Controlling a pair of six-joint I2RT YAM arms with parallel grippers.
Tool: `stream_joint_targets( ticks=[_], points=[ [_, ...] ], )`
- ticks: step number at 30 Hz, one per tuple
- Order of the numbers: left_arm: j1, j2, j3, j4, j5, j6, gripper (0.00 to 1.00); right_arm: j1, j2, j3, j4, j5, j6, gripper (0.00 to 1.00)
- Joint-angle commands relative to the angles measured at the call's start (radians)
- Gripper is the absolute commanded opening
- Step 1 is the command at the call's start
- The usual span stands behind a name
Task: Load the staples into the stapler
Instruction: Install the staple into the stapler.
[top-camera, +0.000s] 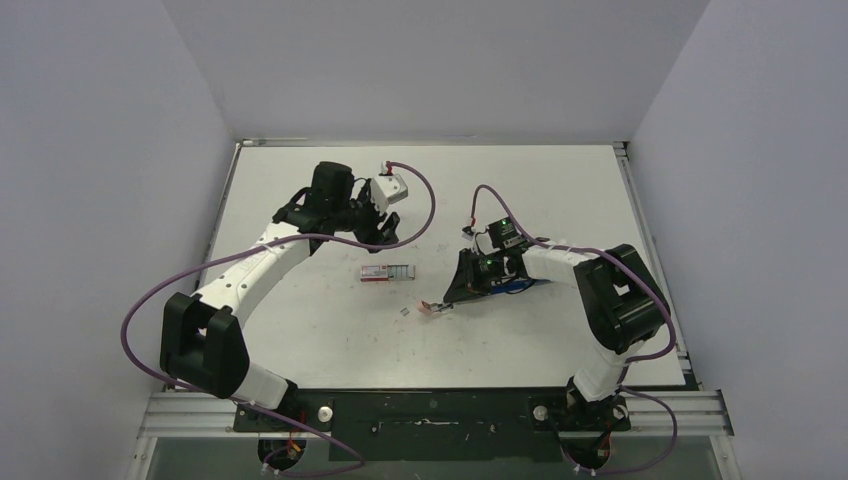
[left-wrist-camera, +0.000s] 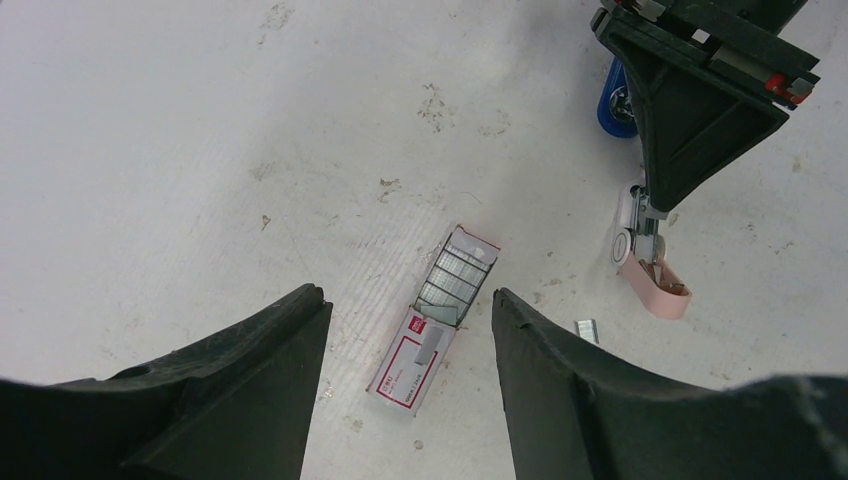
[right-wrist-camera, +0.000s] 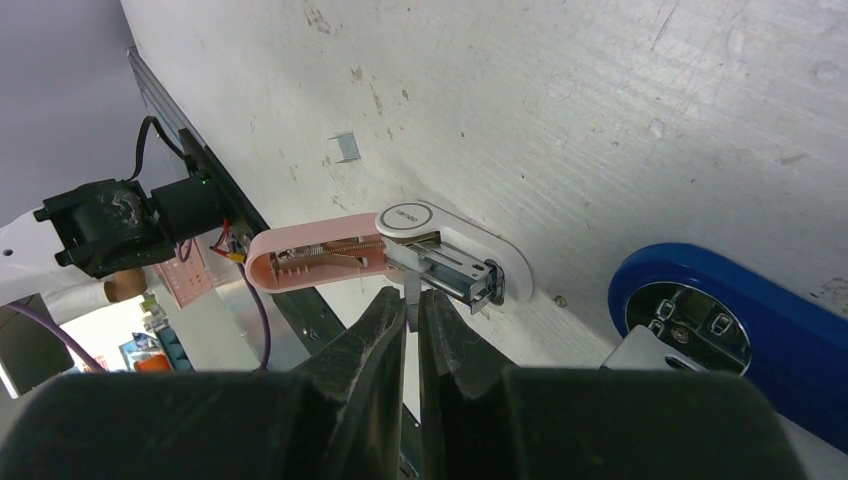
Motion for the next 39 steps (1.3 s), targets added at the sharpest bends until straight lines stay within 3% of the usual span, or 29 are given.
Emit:
stream_joint_targets(
  ticks=[1, 39],
  points=[
    [0.007, -0.013, 0.002, 0.042, 0.003, -0.015, 0.59, 0.003, 0.006, -0.002, 0.009, 0.019, 0.024, 0.05],
    [0.007, -0.016, -0.013, 0.047, -0.001, -0.01, 0.59, 0.0, 0.035, -0.009, 0.051, 0.041, 0.059, 0.05]
  ],
)
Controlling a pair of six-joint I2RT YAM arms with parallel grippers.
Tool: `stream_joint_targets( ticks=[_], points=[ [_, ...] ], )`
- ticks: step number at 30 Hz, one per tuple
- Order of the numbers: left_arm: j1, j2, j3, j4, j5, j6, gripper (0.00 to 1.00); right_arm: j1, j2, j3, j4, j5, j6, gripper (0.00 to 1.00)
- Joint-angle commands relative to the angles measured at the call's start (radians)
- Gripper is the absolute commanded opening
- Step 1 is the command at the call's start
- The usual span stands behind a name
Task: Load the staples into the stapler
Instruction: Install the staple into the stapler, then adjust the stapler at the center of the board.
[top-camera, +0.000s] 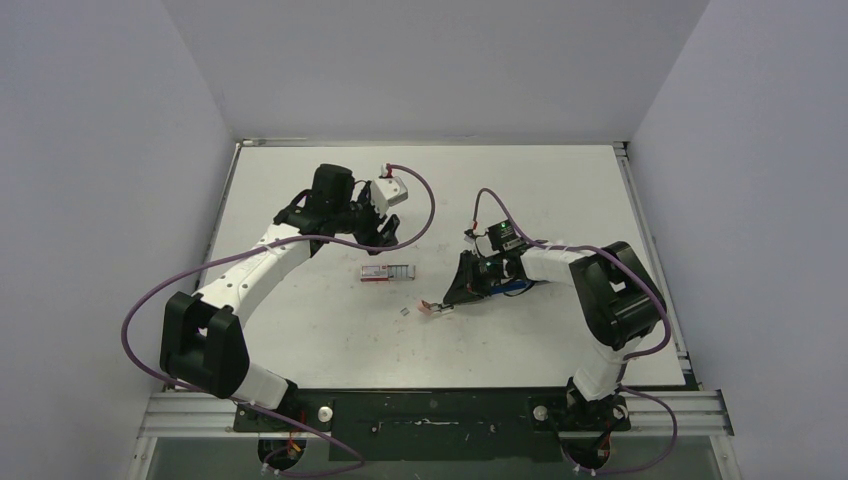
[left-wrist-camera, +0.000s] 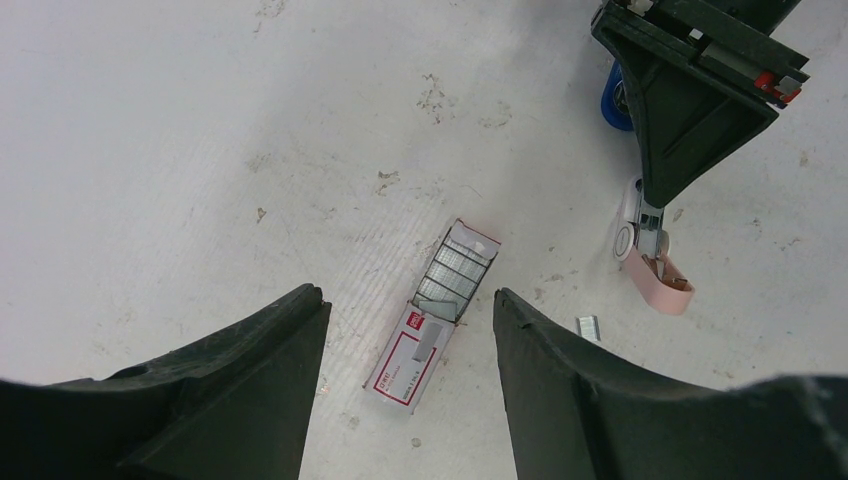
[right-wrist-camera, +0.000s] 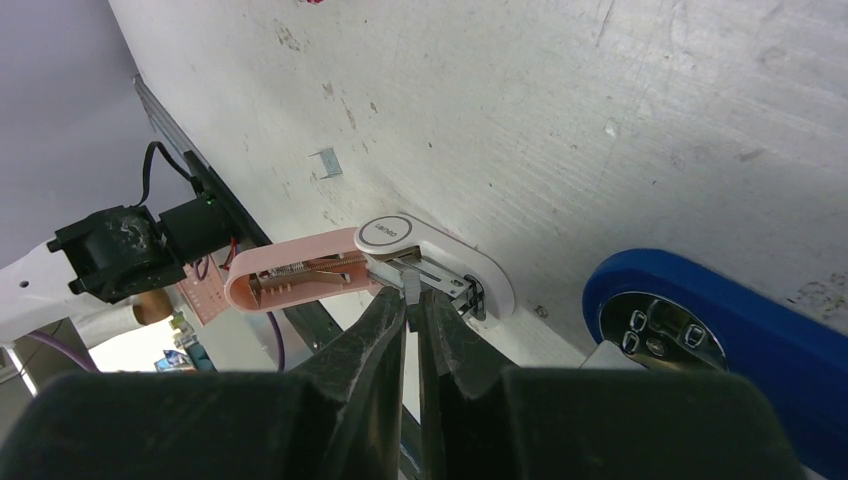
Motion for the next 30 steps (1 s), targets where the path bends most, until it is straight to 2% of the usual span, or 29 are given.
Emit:
stream_joint_targets(
  ticks=[1, 30],
  points=[
    [0.006, -0.016, 0.008, 0.034, 0.006, -0.009, 0.59, 0.001, 0.008, 0.012, 0.005, 0.026, -0.018, 0.05],
    [0.007, -0.022, -0.001, 0.035, 0.001, -0.007, 0.6, 0.033, 0.04, 0.103, -0.067, 0.077, -0.094, 0.05]
  ],
)
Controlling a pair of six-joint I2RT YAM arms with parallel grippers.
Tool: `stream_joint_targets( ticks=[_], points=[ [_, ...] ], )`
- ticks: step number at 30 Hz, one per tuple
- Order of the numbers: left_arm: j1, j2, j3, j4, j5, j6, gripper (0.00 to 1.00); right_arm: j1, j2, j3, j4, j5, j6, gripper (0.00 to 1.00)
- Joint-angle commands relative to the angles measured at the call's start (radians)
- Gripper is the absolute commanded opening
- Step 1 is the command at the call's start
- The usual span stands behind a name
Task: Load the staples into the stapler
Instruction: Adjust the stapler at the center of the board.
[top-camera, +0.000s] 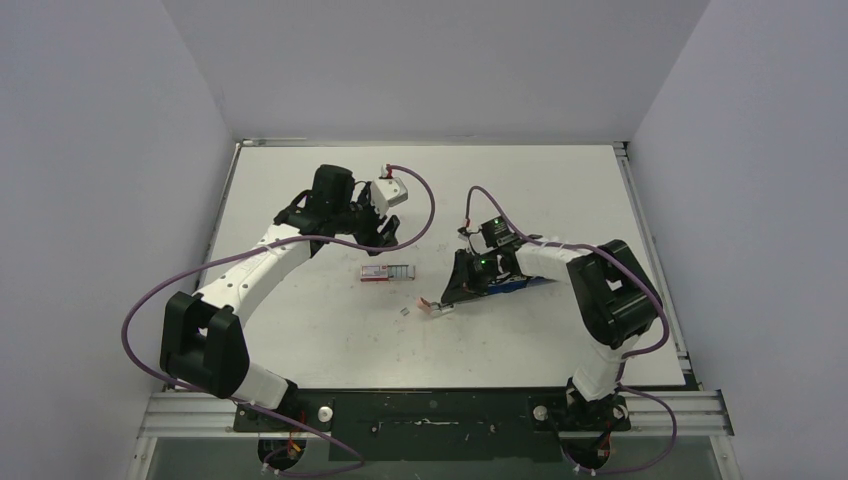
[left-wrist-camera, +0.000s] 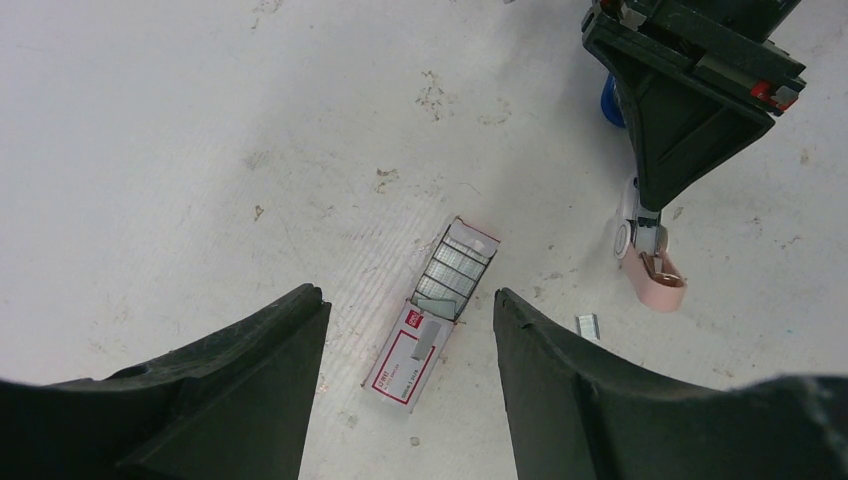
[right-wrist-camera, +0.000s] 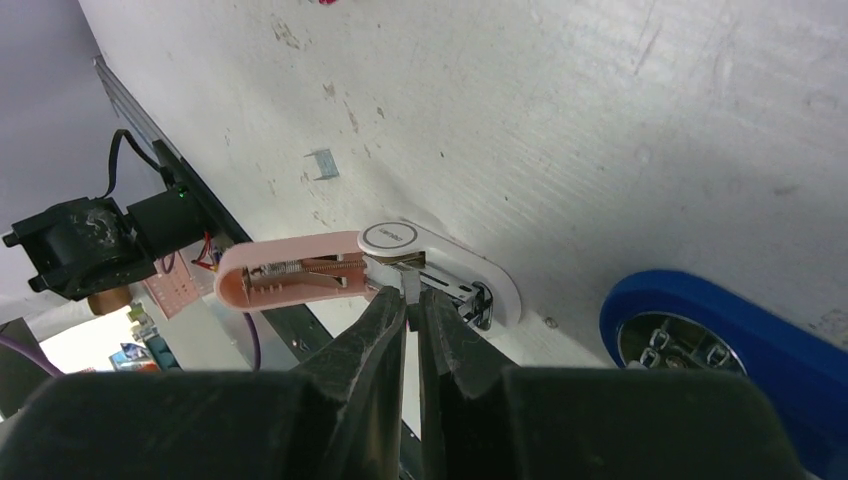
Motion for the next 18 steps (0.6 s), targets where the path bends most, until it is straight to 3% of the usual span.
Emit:
stream_joint_targets(
  ticks=[1, 18],
  points=[
    [0.007, -0.024, 0.003, 0.035, 0.002, -0.008, 0.6, 0.006, 0.035, 0.058, 0.003, 0.038, -0.039, 0.05],
    [0.007, -0.043, -0.017, 0.036, -0.003, 0.002, 0.6, 0.025, 0.022, 0.11, -0.03, 0.029, -0.101, 0.05]
  ],
)
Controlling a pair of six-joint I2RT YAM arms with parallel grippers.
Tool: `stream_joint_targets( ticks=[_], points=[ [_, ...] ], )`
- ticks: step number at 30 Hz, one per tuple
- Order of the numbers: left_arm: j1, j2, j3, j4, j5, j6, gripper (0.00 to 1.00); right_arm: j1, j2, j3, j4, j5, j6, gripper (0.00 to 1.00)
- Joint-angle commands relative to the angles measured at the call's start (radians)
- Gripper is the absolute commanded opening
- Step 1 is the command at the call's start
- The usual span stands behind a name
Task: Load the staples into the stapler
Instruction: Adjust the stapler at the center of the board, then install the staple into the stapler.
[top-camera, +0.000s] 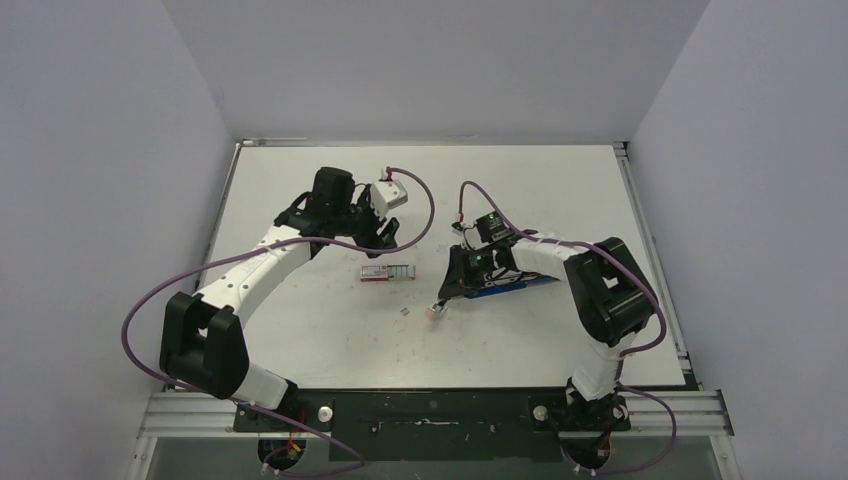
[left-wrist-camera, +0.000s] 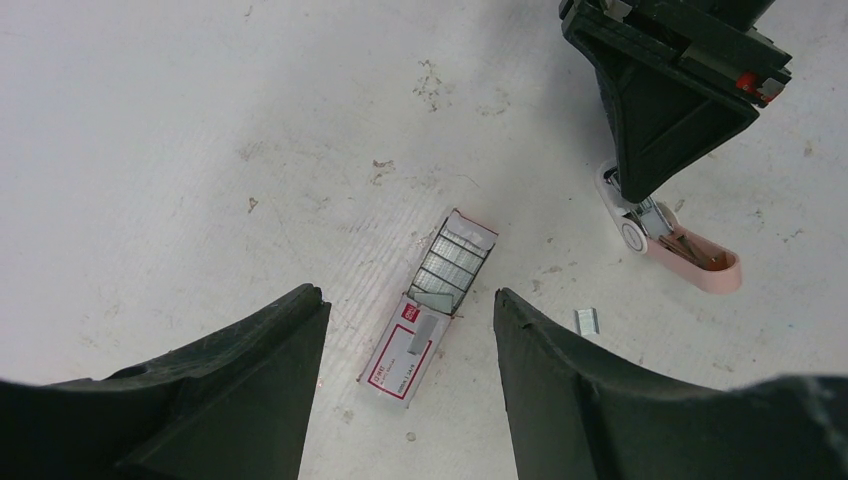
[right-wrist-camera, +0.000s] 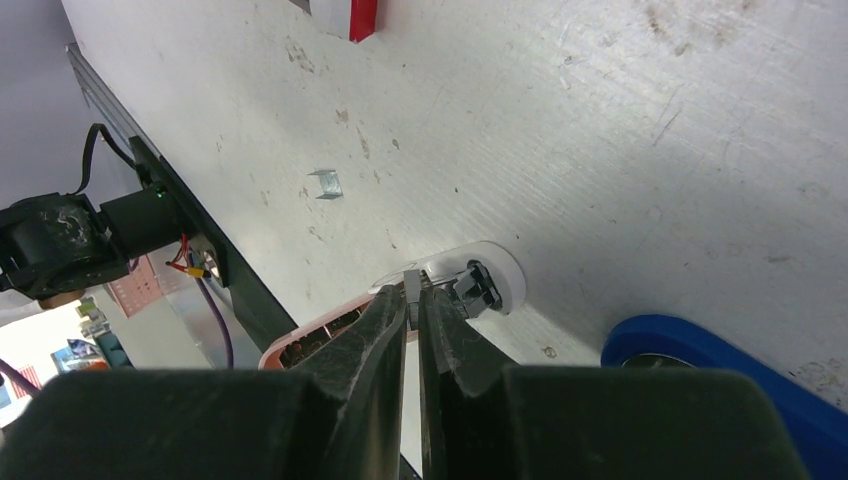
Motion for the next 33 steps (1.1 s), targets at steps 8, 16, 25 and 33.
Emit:
stream_joint_targets(
  ticks=[8, 16, 25, 33],
  points=[
    [0.007, -0.04, 0.001, 0.035, -0.001, 0.005, 0.6, 0.013, -0.029, 0.086, -0.07, -0.009, -0.104, 0.05],
    [0.007, -0.048, 0.0, 0.026, -0.008, 0.014, 0.6, 0.014, 0.013, 0.261, -0.293, -0.054, -0.332, 0.05],
    [0.016, -0.051, 0.003, 0.042, -0.019, -0.019, 0.6, 0.048, 0.111, 0.4, -0.529, -0.079, -0.562, 0.05],
    [0.052, -0.073, -0.003, 0.068, -0.021, -0.068, 0.61, 0.092, 0.167, 0.479, -0.655, -0.068, -0.695, 0.05]
  ],
)
